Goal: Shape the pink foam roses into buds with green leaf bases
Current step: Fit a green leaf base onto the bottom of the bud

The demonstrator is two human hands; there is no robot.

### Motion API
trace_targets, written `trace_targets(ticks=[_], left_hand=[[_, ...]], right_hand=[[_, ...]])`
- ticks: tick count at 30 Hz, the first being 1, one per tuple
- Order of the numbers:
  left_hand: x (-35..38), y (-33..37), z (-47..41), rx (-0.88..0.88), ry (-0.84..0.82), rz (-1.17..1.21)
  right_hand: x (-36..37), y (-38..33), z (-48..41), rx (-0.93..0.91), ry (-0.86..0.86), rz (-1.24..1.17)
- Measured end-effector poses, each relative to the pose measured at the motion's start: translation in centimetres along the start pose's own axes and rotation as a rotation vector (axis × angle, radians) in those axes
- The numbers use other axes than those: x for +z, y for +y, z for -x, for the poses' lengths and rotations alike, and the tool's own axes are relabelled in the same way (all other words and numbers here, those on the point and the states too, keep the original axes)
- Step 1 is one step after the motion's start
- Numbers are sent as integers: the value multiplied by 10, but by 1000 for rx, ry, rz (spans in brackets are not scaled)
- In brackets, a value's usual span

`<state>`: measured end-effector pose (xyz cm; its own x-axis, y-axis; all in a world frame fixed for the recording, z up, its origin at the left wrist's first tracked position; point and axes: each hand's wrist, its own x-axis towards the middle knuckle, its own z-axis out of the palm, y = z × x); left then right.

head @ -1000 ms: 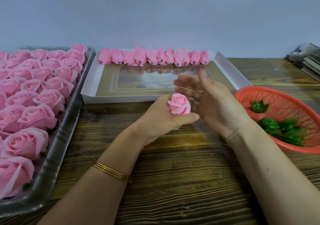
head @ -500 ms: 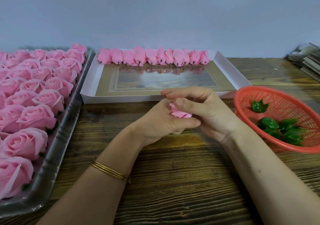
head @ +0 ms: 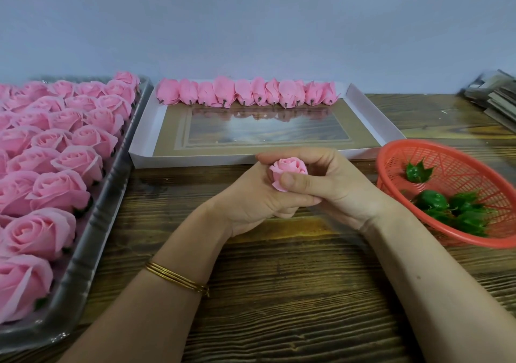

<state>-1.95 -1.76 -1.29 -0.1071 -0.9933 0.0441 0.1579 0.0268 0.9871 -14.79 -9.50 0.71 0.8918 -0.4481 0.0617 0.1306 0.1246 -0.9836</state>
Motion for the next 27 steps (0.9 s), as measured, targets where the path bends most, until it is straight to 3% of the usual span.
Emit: trace_targets(ticks=[4, 9, 27], left_hand=[[1, 0, -1, -18, 6, -14], [5, 0, -1, -20, -22, -21], [1, -2, -1, -19, -51, 45]], right_hand=[[-3, -4, 2, 32, -38, 4], [-8, -12, 2, -9, -5, -201], [-2, -1, -2, 56, -60, -82]])
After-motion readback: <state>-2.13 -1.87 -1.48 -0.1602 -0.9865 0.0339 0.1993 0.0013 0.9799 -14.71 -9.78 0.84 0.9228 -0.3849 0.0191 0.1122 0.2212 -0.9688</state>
